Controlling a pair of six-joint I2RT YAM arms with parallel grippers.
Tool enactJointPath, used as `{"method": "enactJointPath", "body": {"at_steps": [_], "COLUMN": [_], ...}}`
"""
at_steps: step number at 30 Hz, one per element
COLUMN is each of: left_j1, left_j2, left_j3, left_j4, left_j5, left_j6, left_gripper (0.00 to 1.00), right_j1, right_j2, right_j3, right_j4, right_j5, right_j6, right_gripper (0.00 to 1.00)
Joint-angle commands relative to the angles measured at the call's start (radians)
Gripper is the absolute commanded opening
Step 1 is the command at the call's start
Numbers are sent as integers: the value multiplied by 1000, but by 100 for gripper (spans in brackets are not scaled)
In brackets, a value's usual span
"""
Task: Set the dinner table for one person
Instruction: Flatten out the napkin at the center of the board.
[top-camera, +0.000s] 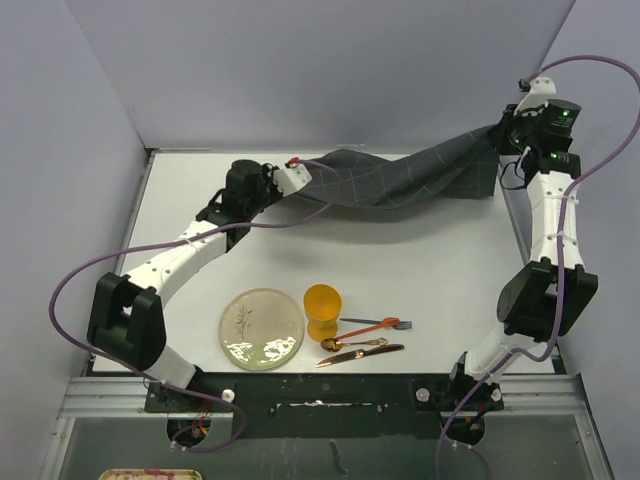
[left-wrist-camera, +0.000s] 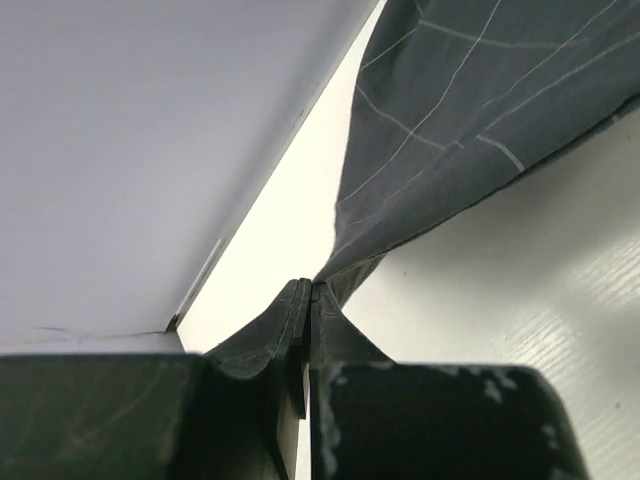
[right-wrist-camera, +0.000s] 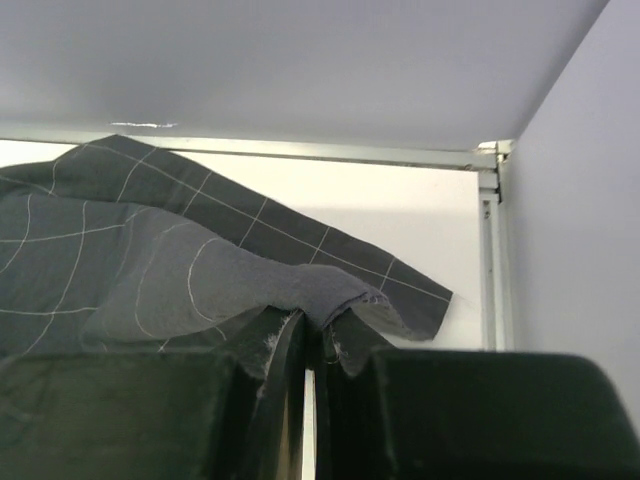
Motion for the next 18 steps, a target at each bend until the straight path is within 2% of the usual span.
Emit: {"method": "enactJointPath", "body": {"at_steps": [1, 5, 9, 13, 18], "left_j1": [19, 23, 26, 55, 99], "left_j2": [-137, -212, -289, -310, -354], "left_j3": [6, -23, -69, -32, -42], "left_j4": [-20, -10, 78, 73, 167], "left_j5": [-32, -36, -39, -52, -61], "left_j6": [58, 118, 188, 177, 202], "left_gripper": [0, 0, 0, 0, 0], "right_j1": [-14, -30, -50, -62, -89], "right_j2": [-134, -200, -236, -260, -300], "right_j3": [-28, -84, -117, -151, -190], "right_j4": [43, 67, 66, 72, 95], "right_j5": [11, 21, 3, -6, -18], "right_j6": [-72, -93, -87, -89, -90], "right_gripper": [0, 0, 0, 0, 0]}}
